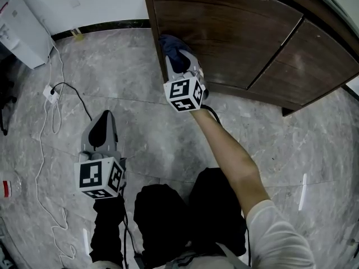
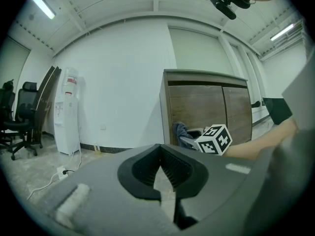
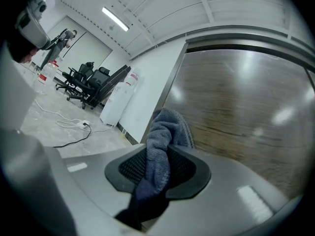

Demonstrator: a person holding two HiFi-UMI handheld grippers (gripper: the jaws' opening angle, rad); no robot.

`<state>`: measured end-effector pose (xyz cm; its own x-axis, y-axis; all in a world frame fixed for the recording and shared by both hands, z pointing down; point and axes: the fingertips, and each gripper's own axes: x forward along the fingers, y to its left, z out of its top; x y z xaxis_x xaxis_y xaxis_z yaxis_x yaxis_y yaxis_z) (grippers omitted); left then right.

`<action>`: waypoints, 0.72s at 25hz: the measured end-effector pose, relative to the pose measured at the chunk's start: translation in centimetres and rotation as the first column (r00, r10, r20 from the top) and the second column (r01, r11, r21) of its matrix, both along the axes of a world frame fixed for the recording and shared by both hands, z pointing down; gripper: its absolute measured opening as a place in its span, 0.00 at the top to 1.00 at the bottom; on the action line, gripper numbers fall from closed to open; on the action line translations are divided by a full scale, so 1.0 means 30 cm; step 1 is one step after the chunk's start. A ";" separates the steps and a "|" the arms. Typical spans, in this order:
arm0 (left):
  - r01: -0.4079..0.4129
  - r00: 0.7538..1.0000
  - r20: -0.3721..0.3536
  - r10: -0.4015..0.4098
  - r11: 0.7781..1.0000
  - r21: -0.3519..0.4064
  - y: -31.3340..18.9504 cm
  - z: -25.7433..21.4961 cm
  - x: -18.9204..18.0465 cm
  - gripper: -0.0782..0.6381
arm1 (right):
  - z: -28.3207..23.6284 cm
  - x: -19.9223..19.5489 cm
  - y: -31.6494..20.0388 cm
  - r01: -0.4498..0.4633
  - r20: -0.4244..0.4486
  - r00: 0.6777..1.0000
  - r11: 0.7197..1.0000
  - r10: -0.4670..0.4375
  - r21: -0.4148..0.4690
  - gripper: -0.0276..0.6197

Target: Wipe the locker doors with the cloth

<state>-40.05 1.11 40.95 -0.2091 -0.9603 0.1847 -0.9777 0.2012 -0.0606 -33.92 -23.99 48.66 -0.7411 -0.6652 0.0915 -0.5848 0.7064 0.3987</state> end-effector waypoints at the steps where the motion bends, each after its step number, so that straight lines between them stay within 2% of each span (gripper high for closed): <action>1: 0.001 1.000 0.001 -0.001 1.000 0.000 0.002 -0.002 -0.002 0.89 | 0.008 -0.011 0.004 0.009 -0.011 1.000 1.000 -0.009 0.000 0.79; 9: -0.010 1.000 0.010 0.010 1.000 -0.012 -0.001 0.001 0.010 0.89 | 0.059 -0.024 0.009 0.035 -0.050 0.998 0.999 -0.035 -0.005 0.79; 18: -0.030 0.999 0.015 0.030 0.999 -0.015 -0.038 0.004 0.065 0.89 | 0.062 0.131 -0.034 0.012 -0.069 0.998 0.999 -0.009 0.041 0.79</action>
